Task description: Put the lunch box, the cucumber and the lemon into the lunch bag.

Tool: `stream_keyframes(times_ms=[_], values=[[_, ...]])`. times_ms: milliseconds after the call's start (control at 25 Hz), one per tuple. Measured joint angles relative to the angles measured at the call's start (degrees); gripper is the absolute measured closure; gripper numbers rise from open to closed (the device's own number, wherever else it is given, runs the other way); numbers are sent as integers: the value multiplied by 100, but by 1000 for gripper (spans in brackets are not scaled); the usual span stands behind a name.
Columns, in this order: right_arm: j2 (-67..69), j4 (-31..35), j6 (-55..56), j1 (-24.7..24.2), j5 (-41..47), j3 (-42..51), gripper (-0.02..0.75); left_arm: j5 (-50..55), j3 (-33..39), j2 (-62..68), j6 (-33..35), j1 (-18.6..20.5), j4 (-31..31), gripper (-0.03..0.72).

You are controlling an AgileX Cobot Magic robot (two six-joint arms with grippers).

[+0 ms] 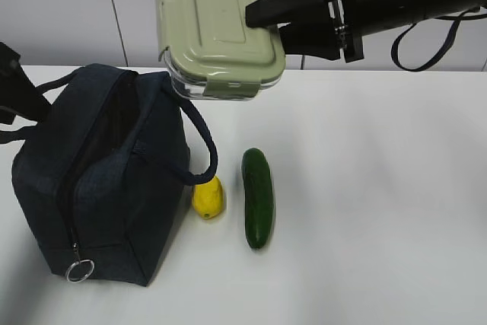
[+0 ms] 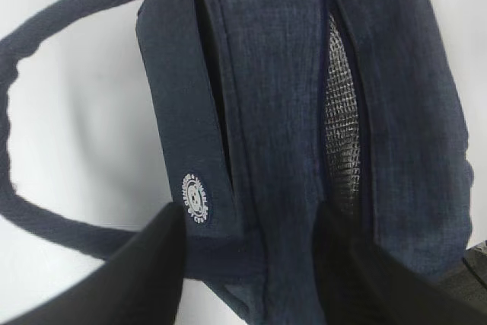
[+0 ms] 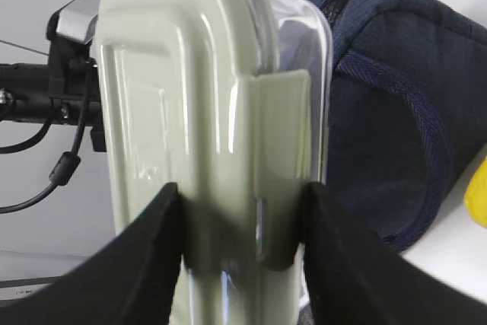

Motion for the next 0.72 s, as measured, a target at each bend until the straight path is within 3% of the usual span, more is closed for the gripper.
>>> stream_keyframes(times_ms=[400,600,720], values=[[0,198,0,174,0,0,392,-105,-8,682,472,3,-596,365],[0,211,0,353,0,0,393,-55,-46,691,585,3,-666,633],[0,263,0,430,-49,0,393,84,-84,691,700,3,-876,684]])
